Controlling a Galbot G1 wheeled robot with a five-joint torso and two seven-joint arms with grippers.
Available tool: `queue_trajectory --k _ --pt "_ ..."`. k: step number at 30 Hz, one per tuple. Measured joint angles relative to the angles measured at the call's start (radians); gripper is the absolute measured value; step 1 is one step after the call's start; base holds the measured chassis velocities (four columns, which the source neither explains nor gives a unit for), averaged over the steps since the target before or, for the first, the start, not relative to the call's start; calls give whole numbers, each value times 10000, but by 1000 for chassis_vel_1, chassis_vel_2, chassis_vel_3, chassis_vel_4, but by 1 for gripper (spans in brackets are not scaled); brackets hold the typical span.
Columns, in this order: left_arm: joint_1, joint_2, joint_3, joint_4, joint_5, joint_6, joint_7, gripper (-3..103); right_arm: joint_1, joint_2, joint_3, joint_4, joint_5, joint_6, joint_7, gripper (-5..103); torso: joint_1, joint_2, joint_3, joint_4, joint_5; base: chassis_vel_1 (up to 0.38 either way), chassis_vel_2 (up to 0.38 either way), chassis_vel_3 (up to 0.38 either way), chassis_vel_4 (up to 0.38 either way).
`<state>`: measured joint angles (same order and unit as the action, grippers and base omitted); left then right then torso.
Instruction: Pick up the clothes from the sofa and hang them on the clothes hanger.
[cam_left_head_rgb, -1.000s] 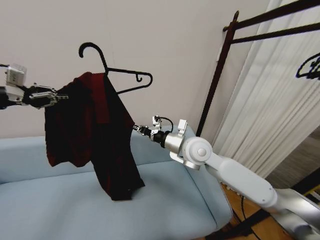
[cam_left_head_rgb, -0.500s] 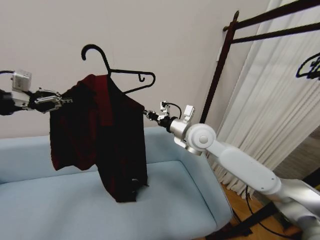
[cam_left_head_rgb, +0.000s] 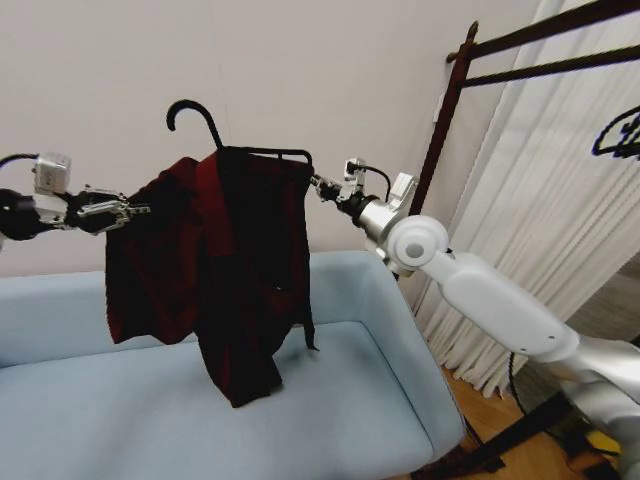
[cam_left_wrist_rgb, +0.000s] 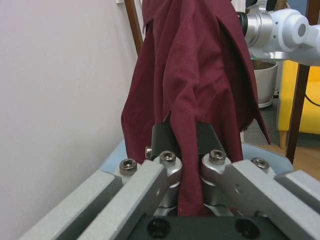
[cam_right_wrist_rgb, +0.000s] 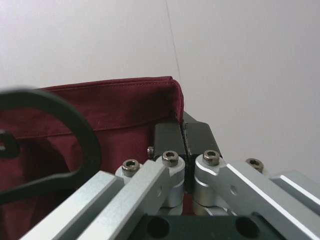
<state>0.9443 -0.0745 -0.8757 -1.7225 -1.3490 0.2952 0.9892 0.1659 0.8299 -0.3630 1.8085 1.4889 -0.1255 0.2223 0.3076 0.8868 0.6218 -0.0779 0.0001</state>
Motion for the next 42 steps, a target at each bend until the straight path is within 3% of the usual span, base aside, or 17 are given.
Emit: queue_trajectory --k 16,25,35,42 --pt "154 -450 162 -152 538 170 -225 3 1236 42 -365 -865 -2005 230 -1267 0 0 2 0 2 -1 0 0 0 0" --pt "168 -473 174 -112 676 330 -773 3 1542 -462 -622 -594 -2976 12 -1756 0 0 2 -1 0 0 0 0 0 0" --pt "142 -256 174 -51 970 386 -874 3 1834 -540 -727 -575 -3154 -20 -1863 0 0 2 -1 1 -1 0 0 0 0" --pt "140 -254 187 -212 1028 473 -1160 3 1869 -604 -773 510 -3137 -421 -1650 0 -1 1 -1 0 0 0 0 0 0"
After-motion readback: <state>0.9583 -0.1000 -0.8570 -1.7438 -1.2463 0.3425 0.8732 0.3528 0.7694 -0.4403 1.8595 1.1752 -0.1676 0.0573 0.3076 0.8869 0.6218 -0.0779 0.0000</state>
